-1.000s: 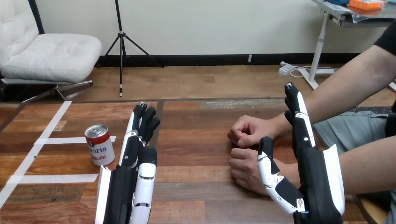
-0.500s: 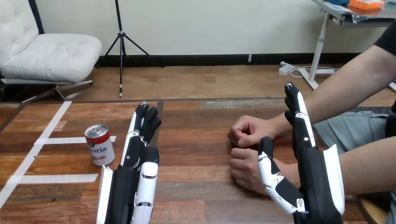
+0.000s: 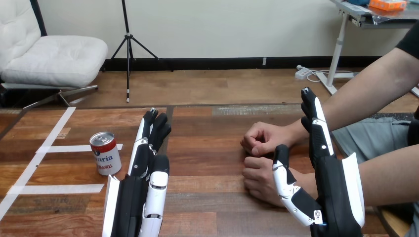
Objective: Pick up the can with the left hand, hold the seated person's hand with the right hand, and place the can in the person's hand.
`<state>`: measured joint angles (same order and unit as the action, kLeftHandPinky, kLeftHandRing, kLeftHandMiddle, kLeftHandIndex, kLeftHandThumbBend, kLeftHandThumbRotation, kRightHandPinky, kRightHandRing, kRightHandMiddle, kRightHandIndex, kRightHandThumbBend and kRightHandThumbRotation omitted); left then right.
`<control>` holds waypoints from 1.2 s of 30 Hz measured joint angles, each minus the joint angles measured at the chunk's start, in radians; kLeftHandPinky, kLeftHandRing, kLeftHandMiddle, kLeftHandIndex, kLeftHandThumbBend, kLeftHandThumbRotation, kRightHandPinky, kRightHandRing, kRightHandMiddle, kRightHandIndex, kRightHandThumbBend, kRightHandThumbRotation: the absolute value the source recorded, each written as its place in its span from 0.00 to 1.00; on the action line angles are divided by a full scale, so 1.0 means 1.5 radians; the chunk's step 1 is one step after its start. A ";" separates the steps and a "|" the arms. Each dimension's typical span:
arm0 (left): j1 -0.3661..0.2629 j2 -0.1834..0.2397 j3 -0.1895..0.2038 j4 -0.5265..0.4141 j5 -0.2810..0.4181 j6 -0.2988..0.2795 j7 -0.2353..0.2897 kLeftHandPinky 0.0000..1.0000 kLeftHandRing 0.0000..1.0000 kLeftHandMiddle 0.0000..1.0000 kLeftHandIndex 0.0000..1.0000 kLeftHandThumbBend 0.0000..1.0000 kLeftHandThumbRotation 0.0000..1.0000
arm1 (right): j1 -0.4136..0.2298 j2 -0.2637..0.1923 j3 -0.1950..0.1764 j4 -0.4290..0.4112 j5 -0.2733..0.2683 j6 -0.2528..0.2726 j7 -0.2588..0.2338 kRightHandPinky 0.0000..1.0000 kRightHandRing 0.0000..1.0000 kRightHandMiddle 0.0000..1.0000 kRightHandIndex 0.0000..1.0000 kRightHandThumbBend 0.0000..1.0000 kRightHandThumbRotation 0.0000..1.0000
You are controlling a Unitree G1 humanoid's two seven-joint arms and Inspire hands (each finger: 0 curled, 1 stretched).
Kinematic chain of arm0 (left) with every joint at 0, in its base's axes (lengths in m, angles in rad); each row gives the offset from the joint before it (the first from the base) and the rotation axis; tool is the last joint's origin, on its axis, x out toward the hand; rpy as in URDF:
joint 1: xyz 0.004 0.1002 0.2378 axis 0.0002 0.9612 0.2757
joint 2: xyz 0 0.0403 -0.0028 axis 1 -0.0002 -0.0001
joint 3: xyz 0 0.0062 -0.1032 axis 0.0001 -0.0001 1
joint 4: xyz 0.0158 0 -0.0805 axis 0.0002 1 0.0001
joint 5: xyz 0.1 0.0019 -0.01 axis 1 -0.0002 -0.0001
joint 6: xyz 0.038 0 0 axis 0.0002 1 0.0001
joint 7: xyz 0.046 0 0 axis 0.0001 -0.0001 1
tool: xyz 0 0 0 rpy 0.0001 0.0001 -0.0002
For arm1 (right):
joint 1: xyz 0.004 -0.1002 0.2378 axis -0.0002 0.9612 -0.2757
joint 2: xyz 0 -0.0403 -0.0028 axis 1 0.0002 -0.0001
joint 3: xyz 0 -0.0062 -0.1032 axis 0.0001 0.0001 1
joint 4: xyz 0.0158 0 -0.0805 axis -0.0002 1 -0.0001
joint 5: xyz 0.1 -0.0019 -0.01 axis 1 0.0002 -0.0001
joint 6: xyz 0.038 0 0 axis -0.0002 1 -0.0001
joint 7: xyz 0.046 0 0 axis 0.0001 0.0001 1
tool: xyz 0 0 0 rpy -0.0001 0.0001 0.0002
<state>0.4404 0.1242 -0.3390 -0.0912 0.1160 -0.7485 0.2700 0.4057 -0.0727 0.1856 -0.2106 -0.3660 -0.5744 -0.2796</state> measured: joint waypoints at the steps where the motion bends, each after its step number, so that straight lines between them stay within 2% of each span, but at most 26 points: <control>1: 0.000 0.000 0.000 0.000 0.000 0.000 0.000 0.96 0.92 0.94 0.97 0.27 0.98 | 0.000 0.000 0.000 0.000 0.001 0.000 0.000 1.00 1.00 1.00 0.99 0.00 0.00; 11: 0.000 0.000 0.003 0.000 0.009 0.000 0.002 0.96 0.93 0.95 0.97 0.26 0.98 | 0.000 0.000 0.000 0.000 0.008 0.000 0.004 1.00 1.00 1.00 0.99 0.00 0.00; 14: 0.000 0.000 0.004 0.000 0.011 -0.001 0.004 0.96 0.94 0.95 0.97 0.25 0.95 | 0.000 0.000 0.000 0.000 0.009 0.000 0.005 1.00 1.00 1.00 0.99 0.00 0.00; 20: 0.000 0.000 0.011 0.000 0.018 -0.003 0.012 0.97 0.96 0.97 0.98 0.23 0.72 | 0.000 0.000 0.000 0.000 0.007 0.000 0.005 1.00 1.00 1.00 0.99 0.00 0.00; 23: 0.000 -0.001 0.018 0.000 0.023 -0.004 0.015 0.98 0.97 0.98 0.99 0.25 0.58 | 0.000 0.000 0.000 0.000 0.007 0.000 0.005 1.00 1.00 1.00 0.99 0.00 0.00; 24: 0.000 -0.001 0.020 0.000 0.023 -0.005 0.016 0.98 0.97 0.98 0.99 0.27 0.49 | 0.000 0.000 0.000 0.000 0.007 0.000 0.005 1.00 1.00 1.00 0.99 0.00 0.00; 25: -0.001 -0.002 0.024 0.000 0.026 -0.005 0.018 0.98 0.98 0.98 0.99 0.28 0.46 | -0.001 0.000 0.000 0.000 0.007 0.000 0.005 1.00 1.00 1.00 0.99 0.00 0.00; 29: -0.002 -0.004 0.036 0.000 0.040 -0.006 0.033 0.97 0.98 0.98 0.98 0.32 0.36 | -0.001 0.000 0.000 0.000 0.009 0.000 0.005 1.00 1.00 1.00 0.99 0.00 0.00; 36: -0.007 -0.007 0.056 -0.001 0.060 -0.006 0.055 0.98 0.99 0.99 0.99 0.38 0.29 | -0.003 0.000 0.000 0.000 0.009 0.001 0.005 1.00 1.00 1.00 0.99 0.00 0.00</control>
<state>0.4293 0.1143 -0.2546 -0.0929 0.2061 -0.7579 0.3524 0.4009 -0.0720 0.1855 -0.2106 -0.3530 -0.5734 -0.2715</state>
